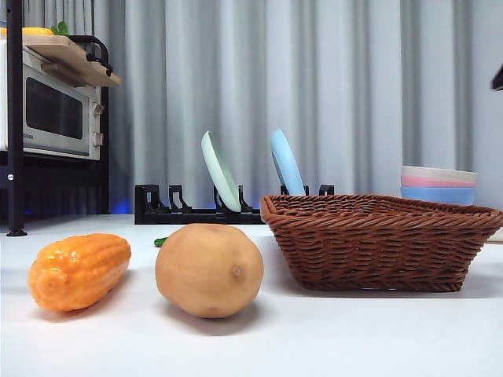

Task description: Pick up the basket,pick up the corn from the table,pick up the potato from the table,pick up the cucumber from the table,put all items into the basket

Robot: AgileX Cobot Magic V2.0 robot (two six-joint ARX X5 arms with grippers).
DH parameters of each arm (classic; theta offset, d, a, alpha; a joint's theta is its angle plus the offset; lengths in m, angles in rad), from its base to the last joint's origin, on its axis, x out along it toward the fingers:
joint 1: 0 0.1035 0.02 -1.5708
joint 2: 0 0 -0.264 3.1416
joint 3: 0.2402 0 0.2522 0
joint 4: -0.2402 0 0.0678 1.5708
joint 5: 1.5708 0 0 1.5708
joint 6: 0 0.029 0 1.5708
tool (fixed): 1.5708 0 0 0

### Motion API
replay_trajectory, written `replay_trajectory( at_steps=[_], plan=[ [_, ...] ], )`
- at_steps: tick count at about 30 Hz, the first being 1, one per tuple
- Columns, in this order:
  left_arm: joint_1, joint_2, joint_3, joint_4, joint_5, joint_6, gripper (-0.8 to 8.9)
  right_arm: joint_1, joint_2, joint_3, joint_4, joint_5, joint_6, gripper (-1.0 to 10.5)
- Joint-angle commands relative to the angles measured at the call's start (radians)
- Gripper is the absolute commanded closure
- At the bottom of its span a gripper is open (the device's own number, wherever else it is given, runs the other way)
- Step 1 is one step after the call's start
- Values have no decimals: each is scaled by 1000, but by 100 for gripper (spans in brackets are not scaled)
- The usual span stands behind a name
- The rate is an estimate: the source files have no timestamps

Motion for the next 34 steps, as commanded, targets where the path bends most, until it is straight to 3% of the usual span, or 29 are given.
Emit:
replay_trajectory(
  at_steps=[1, 5, 6, 8, 10, 16, 29, 34],
  plan=[
    [2, 86, 52, -35, 60, 69, 818, 1, 104, 93, -97, -68, -101, 947],
    [-1, 174, 111, -63, 98, 103, 793, 1, 215, 186, -201, -112, -172, 934],
    [-2, 185, 118, -63, 97, 103, 740, 1, 233, 198, -209, -112, -182, 905],
    [-5, 200, 127, -58, 95, 101, 543, 1, 267, 218, -215, -111, -195, 772],
    [-6, 208, 133, -58, 95, 101, 447, 1, 293, 232, -215, -110, -196, 671],
    [-6, 209, 137, -58, 95, 101, 441, 0, 401, 282, -214, -100, -222, 658],
    [-6, 209, 137, -76, 95, 97, 441, 1, 842, 457, -216, -85, -236, 673],
    [-7, 212, 137, -91, 95, 97, 441, 1, 894, 459, -220, -86, -235, 967]
  ],
)
